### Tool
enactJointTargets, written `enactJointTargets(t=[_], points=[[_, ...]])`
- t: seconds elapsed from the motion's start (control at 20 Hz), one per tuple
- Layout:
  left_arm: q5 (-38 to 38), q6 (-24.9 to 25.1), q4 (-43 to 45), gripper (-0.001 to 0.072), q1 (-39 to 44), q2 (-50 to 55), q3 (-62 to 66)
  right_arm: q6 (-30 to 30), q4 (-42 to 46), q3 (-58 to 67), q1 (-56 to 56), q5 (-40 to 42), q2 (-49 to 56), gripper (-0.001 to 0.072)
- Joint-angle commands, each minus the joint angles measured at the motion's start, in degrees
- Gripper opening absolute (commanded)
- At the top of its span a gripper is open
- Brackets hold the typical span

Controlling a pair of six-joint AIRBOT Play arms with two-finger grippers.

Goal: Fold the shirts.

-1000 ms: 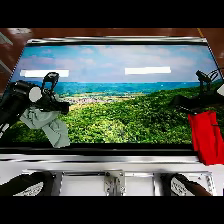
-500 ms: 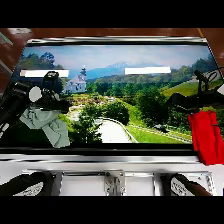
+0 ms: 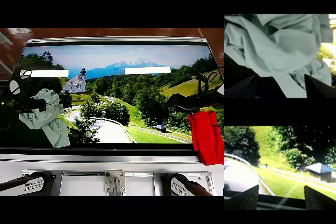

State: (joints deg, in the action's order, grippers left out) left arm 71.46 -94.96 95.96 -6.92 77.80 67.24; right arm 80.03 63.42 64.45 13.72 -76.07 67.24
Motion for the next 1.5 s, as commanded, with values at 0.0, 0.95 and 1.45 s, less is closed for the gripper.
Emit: enactJointTargets(t=[0.0,0.95,1.45], points=[[-1.27,-2.43,-5.55,0.0717,-7.48,6.95,0.13,-1.09,0.07,0.07,0.04,0.13,0.04,0.0681],[-10.95,8.98,-32.61,0.0040,18.43,-14.08,1.44,-0.79,-2.86,4.44,0.04,-8.76,0.02,0.0679],[-26.95,0.04,-38.42,0.0355,54.36,3.52,1.27,1.88,3.65,18.78,0.04,-19.41,-1.84,0.0680]])
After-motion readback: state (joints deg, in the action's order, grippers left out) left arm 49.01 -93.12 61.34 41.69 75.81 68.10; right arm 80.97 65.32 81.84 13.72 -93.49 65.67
